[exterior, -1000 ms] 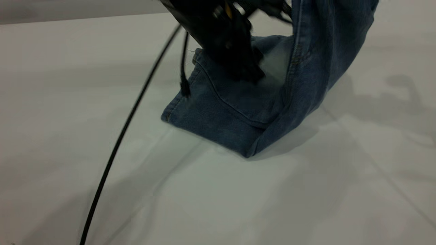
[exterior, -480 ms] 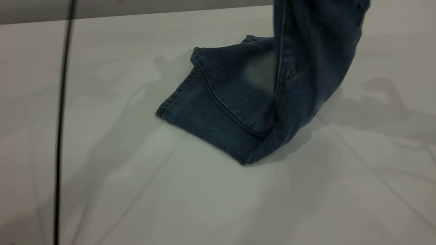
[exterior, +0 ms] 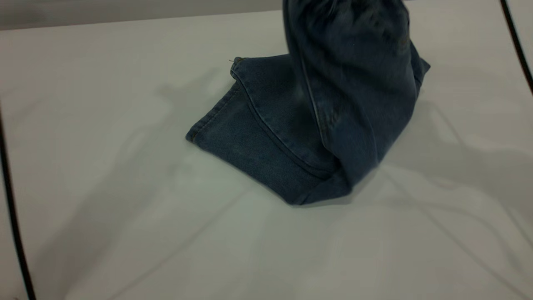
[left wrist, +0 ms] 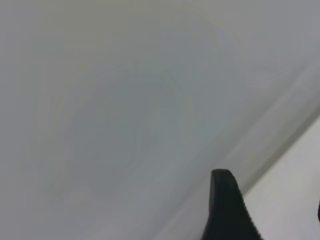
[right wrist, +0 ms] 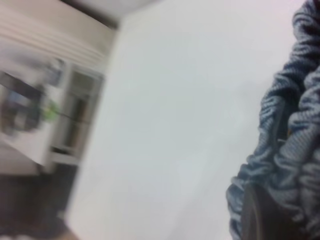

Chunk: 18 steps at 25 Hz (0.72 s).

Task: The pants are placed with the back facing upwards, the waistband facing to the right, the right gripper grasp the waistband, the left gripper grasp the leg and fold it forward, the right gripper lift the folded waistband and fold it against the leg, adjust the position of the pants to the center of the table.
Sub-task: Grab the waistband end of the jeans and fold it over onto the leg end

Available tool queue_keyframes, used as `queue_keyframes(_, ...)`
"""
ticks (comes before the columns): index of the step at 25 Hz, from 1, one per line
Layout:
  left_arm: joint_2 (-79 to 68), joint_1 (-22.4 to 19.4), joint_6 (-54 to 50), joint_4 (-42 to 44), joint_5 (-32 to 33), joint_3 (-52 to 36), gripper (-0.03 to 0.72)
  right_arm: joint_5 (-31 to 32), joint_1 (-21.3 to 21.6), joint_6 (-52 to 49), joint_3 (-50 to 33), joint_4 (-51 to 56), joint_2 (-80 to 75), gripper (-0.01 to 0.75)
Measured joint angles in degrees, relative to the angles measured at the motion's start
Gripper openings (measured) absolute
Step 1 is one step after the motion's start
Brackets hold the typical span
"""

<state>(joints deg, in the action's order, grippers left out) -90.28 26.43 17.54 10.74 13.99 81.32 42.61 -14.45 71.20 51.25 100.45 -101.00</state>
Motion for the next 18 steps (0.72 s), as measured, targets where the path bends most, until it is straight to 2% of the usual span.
queue_keyframes(3,2.95,0.00,-0.05,0.00,1.32,0.00,0.393,-3.33,-3.24,1.45,1.39,-0.24,-2.76,0.046)
queue_keyframes(8,4.22,0.00,-0.05,-0.19,5.33,0.00,0.393,-3.23,-7.10,1.29,6.65,-0.35,-9.82,0.046)
queue_keyframes(14,4.25,0.00,-0.05,-0.24,7.23,0.00,0.393,-2.92,-7.92,-0.51,13.78,-0.41,-18.26,0.048)
queue_keyframes(18,4.25,0.00,-0.05,-0.37,7.17,0.00,0.393,-2.79,-8.42,-0.59,18.35,-0.60,-22.25,0.081)
